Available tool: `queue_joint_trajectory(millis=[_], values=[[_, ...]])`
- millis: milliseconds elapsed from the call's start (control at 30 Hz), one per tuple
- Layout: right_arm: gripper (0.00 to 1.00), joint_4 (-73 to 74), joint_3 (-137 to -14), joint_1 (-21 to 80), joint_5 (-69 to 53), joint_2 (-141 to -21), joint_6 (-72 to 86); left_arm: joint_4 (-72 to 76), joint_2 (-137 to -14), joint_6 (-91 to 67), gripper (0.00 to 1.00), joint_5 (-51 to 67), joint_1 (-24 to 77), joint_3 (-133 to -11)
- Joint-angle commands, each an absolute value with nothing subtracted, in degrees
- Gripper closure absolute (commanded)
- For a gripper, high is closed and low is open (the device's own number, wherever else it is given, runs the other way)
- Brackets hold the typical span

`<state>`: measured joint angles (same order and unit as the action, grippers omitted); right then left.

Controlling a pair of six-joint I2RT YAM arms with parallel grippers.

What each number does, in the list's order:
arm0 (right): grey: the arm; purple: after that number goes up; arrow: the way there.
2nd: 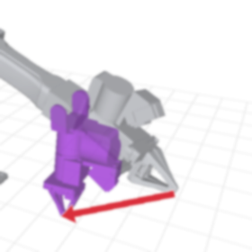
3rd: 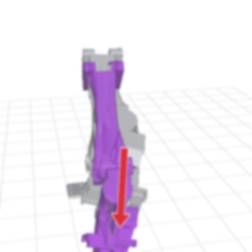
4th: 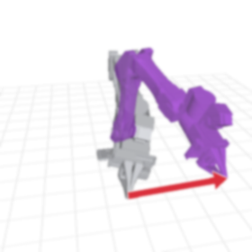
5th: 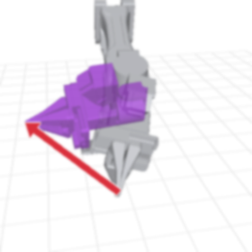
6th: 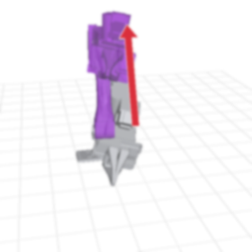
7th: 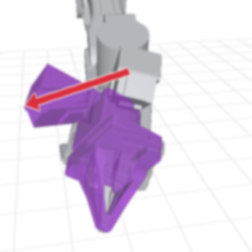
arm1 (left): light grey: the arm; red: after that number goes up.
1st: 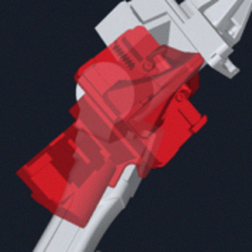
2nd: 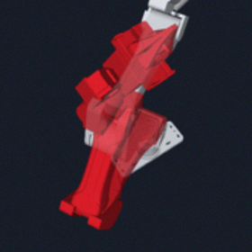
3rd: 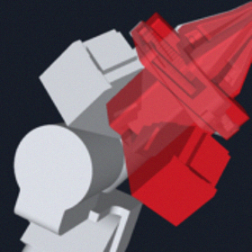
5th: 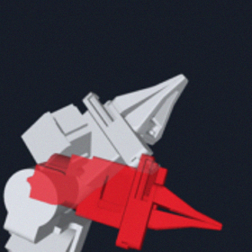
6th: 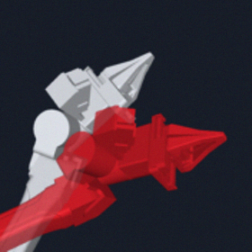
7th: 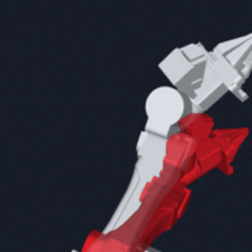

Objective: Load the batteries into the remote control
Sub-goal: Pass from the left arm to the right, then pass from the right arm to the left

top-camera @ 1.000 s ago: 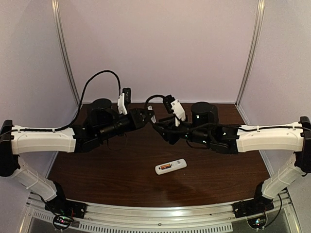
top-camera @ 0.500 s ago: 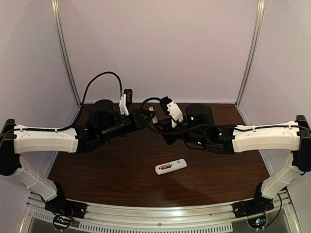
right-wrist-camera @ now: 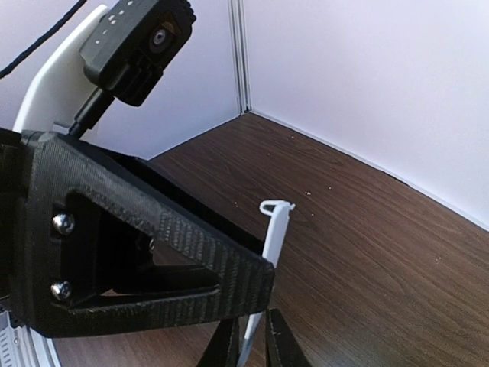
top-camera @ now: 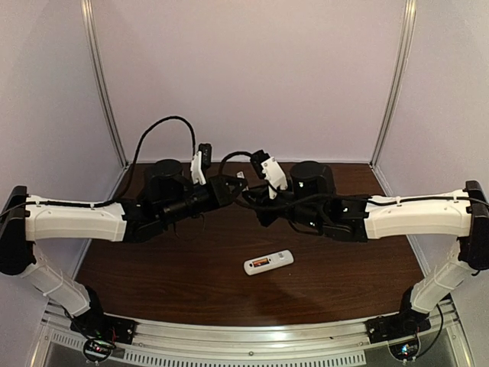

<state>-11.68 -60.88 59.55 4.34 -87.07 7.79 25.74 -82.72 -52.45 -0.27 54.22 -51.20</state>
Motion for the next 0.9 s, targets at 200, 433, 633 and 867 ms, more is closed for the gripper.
queue_joint_trajectory(millis=[200, 433, 633, 867], values=[[1.00, -9.8, -61.5, 59.8, 8.7, -86.8, 4.6, 23.6, -81.5, -51.7, 0.35, -0.1, 54.6, -52.8], [1.00, -15.1, -53.5, 59.9, 14.7, -81.8, -9.0, 8.7, -73.3, -50.9, 0.03, 2.9, 52.7, -53.8], [1.00, -20.4, -46.4, 61.7, 16.5, -79.7, -26.8, 1.2, -68.3, -42.5, 0.16, 17.4, 48.5, -53.7], [1.00, -32.1, -36.5, 68.2, 25.3, -77.0, -44.5, -18.5, -72.4, -25.5, 0.39, 24.0, 48.2, -63.0]])
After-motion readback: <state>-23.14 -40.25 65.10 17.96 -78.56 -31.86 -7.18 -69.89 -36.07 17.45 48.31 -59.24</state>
